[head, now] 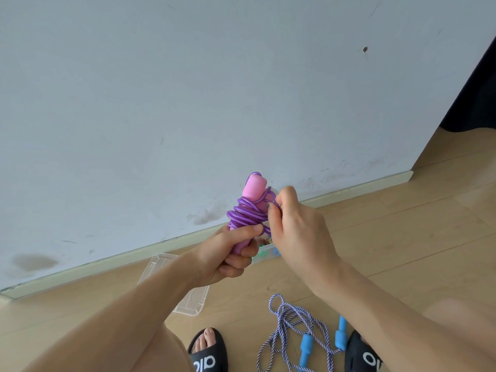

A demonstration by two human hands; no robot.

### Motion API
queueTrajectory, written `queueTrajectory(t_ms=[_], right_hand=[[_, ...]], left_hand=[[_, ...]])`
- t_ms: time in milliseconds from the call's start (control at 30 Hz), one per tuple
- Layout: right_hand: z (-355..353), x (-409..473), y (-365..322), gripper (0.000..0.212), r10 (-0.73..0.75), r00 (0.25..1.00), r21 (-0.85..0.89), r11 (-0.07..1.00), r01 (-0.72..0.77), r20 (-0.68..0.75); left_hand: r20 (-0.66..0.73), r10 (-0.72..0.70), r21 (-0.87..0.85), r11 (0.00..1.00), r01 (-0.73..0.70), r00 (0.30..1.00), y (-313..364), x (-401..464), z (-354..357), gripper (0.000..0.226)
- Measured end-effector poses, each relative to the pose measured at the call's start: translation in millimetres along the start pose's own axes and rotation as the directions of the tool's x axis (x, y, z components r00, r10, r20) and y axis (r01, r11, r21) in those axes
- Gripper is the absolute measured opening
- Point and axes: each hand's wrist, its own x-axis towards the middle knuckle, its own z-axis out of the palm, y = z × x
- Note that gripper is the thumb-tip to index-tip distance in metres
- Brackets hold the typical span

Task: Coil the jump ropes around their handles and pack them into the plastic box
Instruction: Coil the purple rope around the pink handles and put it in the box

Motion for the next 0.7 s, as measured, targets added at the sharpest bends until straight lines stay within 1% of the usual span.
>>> queueTrajectory(t_ms=[67, 133, 167, 200, 267, 333, 433, 533, 567, 633, 667, 700], right_hand=[[3.7, -0.9, 0.2, 0.014, -0.019, 1.000, -0.084, 0.996, 0.019, -0.002], [6.0, -1.6, -1.7, 0.028, -0.039, 0.999, -0.135, 0.990, 0.042, 0.030], [6.8, -2.4, -1.9, 0.032, -0.049, 0.998, -0.124, 0.991, 0.053, 0.037], [8.0, -3.2, -1.4, 0.029, -0.058, 0.998, -0.095, 0.994, 0.061, 0.026], [7.3, -4.7, -0.2, 0.015, -0.047, 0.999, 0.004, 0.999, 0.047, 0.010], [4.6, -3.6, -0.3, 0.020, -0.018, 1.000, 0.089, 0.996, 0.017, 0.014], [3.2, -1.8, -2.6, 0.022, -0.001, 1.000, 0.086, 0.996, -0.001, 0.014], [2.8, 2.9, -5.6, 0.021, 0.007, 1.000, 0.058, 0.998, -0.006, -0.012], [1.5, 4.1, -5.5, 0.020, 0.002, 1.000, 0.090, 0.996, -0.001, -0.009], [-4.4, 6.6, -2.4, 0.016, 0.022, 0.999, 0.254, 0.967, -0.033, 0.046], [-7.8, 7.7, -0.1, 0.012, 0.040, 0.996, 0.348, 0.935, -0.066, 0.082], [-11.6, 9.0, 1.8, 0.008, 0.038, 0.994, 0.403, 0.912, -0.078, 0.106]], left_hand=[[-0.024, 0.011, 0.031, 0.999, -0.010, 1.000, 0.3, -0.3, 1.4, 0.036], [-0.042, 0.023, 0.076, 0.997, -0.019, 0.999, 0.8, -2.2, 0.7, 0.036], [-0.044, 0.028, 0.097, 0.995, -0.023, 0.999, 1.1, -3.5, -0.2, 0.036], [-0.040, 0.033, 0.112, 0.993, -0.028, 0.999, 1.3, -4.7, -1.7, 0.036], [-0.014, 0.032, 0.126, 0.992, -0.030, 0.999, 1.6, -7.0, -4.9, 0.036], [0.021, 0.020, 0.118, 0.993, -0.022, 1.000, 2.0, -9.5, -8.0, 0.035], [0.062, 0.009, 0.102, 0.995, -0.015, 0.998, 3.3, -10.8, -9.0, 0.033], [0.037, 0.040, 0.088, 0.995, -0.043, 0.999, 2.9, -7.4, -8.6, 0.040], [0.022, 0.049, 0.087, 0.995, -0.051, 0.999, 2.9, -6.2, -8.3, 0.042], [0.014, 0.045, 0.064, 0.997, -0.046, 0.999, 4.5, -5.4, -8.4, 0.044], [0.031, 0.031, 0.045, 0.998, -0.032, 0.999, 5.8, -6.2, -9.2, 0.044], [0.060, 0.009, 0.032, 0.999, -0.011, 0.998, 7.1, -7.5, -10.5, 0.045]])
